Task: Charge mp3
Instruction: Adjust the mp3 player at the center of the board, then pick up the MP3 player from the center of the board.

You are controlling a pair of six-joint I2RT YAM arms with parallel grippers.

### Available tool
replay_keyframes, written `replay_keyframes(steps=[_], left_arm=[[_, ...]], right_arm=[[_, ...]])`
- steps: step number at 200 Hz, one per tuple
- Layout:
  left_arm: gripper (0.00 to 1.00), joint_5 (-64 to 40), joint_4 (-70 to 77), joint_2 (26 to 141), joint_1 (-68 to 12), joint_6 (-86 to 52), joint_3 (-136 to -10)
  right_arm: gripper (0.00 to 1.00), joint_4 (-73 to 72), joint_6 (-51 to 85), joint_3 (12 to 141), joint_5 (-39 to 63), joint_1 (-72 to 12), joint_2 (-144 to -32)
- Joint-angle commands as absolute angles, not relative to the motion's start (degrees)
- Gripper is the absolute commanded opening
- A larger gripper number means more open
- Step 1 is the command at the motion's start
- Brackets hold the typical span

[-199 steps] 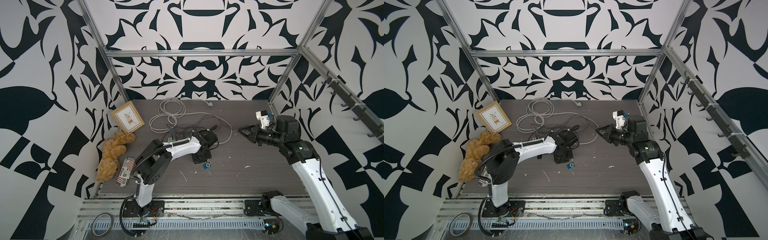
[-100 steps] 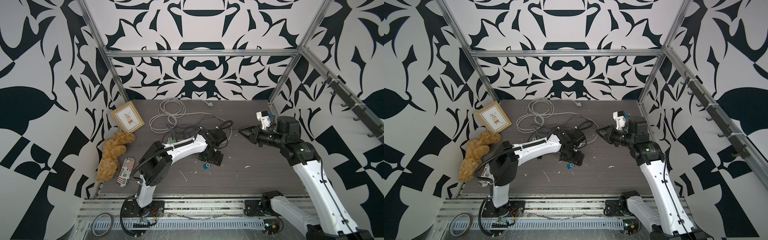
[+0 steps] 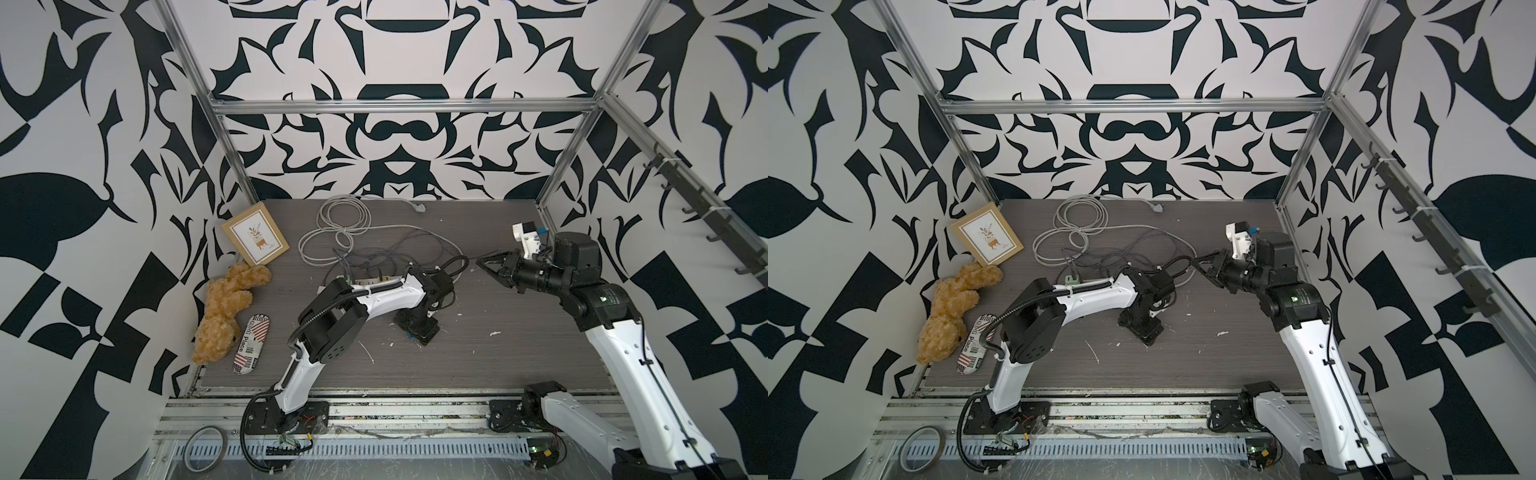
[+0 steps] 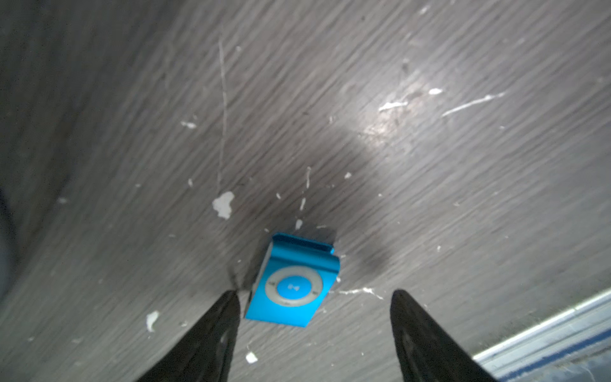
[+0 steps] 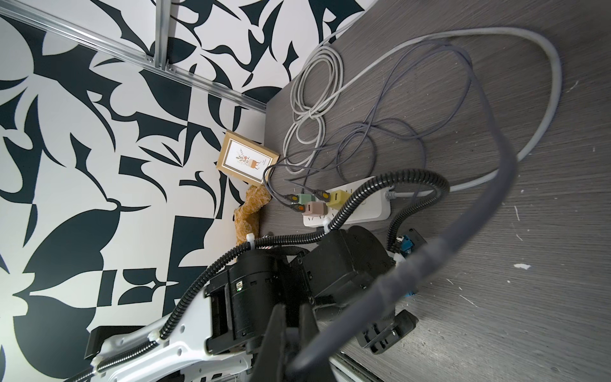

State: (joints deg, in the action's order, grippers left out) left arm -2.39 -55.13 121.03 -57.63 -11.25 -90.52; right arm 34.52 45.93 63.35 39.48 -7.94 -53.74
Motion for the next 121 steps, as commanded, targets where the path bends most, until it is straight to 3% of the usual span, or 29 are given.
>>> replay_keyframes(steps=[1, 52, 70, 121], left_arm=[[0.71, -1.28, -56.56, 122.91, -57.15, -8.76, -91.93], [0.64, -0.3, -54.78, 122.52, -55.83, -8.44, -91.03], [0.56, -0.27, -54.54, 122.77, -55.46, -8.5, -90.74], [0.54, -0.51, -53.68, 123.57, -55.22, -8.6, -90.4]], right_arm=[[0.0, 33.36, 45.0, 64.42, 40.25, -7.62, -53.13], [0.0, 33.43, 45.52, 64.16, 39.95, -7.61, -52.3], [0.0, 33.4, 45.61, 63.99, 39.77, -7.64, -52.04], [0.0, 33.32, 45.95, 63.62, 39.63, -7.65, -51.42]])
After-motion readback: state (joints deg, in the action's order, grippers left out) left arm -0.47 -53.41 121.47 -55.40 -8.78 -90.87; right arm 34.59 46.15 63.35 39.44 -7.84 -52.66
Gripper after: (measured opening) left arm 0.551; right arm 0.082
